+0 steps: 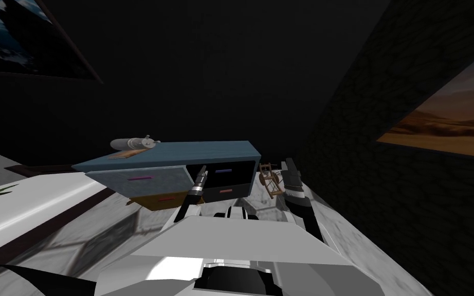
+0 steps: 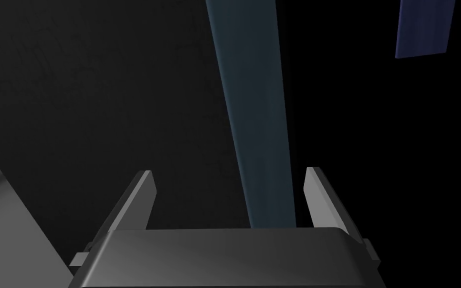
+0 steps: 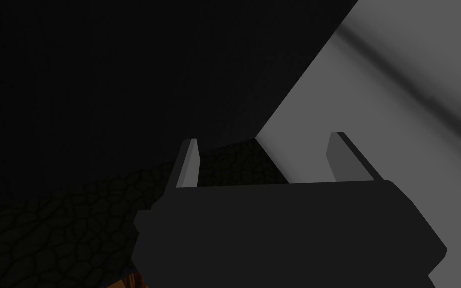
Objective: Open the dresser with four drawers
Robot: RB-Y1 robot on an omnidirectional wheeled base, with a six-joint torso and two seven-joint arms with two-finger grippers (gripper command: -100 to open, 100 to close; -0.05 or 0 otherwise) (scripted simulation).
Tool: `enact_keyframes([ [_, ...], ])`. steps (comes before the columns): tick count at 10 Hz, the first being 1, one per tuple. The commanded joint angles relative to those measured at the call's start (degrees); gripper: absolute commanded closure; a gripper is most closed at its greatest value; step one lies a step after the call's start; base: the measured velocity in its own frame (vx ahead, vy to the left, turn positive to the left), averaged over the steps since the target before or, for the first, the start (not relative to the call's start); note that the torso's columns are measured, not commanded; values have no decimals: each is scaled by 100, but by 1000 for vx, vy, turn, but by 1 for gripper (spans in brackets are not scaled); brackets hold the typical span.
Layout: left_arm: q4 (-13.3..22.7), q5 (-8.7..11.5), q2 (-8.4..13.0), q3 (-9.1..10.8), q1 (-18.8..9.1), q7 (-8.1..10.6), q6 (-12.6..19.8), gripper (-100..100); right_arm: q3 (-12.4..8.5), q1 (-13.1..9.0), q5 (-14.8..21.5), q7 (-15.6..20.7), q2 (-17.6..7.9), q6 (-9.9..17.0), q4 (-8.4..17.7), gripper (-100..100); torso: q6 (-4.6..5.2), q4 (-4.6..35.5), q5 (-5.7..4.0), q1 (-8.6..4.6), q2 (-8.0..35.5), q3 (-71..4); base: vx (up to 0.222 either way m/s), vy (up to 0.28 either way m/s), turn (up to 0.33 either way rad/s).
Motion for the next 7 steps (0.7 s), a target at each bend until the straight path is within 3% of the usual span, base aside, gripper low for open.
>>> enact_keyframes([
  [1, 324, -4, -17, 23, -50, 25, -74, -100, 0, 0, 0, 0, 0, 0, 0, 0, -1, 1, 0, 1, 3, 2, 33, -57, 14],
  [7, 1240, -10, -146, 93, -251, 90, -284, -100, 0, 0, 0, 0, 0, 0, 0, 0, 0, 1, 1, 3, 3, 2, 34, -60, 13],
])
